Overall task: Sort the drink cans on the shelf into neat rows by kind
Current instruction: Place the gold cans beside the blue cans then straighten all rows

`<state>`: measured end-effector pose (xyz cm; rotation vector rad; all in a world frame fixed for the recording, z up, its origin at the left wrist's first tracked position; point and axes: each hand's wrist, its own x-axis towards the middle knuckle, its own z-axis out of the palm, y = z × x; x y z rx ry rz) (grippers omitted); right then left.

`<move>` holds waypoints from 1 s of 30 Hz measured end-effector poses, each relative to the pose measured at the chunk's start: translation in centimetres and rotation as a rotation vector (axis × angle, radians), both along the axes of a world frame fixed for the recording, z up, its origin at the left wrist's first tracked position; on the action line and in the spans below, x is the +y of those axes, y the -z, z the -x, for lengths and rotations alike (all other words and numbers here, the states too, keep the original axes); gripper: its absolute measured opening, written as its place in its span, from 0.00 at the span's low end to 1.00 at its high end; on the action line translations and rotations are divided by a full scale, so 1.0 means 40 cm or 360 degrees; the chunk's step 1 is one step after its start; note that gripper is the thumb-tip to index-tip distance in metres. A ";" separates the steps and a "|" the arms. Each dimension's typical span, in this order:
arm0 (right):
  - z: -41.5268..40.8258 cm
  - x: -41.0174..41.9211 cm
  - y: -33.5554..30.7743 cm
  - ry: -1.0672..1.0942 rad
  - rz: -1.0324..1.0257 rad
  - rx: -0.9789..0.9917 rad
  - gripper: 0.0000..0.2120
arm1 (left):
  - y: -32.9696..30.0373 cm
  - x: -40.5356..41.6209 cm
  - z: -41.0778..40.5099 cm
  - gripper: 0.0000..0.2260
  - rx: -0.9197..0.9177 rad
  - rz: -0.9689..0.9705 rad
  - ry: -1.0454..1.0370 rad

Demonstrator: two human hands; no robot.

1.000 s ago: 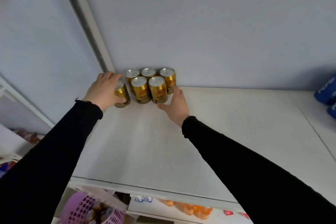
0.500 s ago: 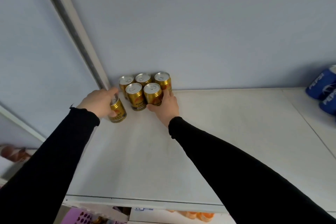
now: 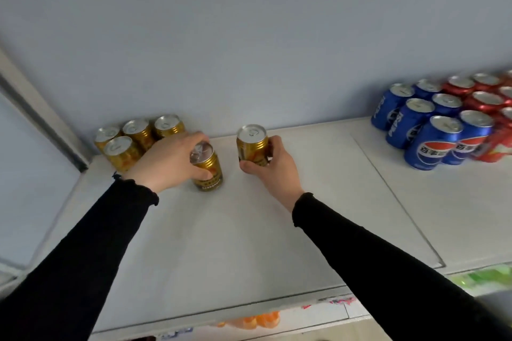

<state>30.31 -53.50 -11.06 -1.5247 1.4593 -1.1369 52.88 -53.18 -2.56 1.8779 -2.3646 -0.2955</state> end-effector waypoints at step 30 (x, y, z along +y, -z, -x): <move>0.586 -0.240 0.047 0.0409 -0.0248 -0.0234 0.41 | 0.041 -0.307 0.798 0.32 -0.0103 0.0103 0.0075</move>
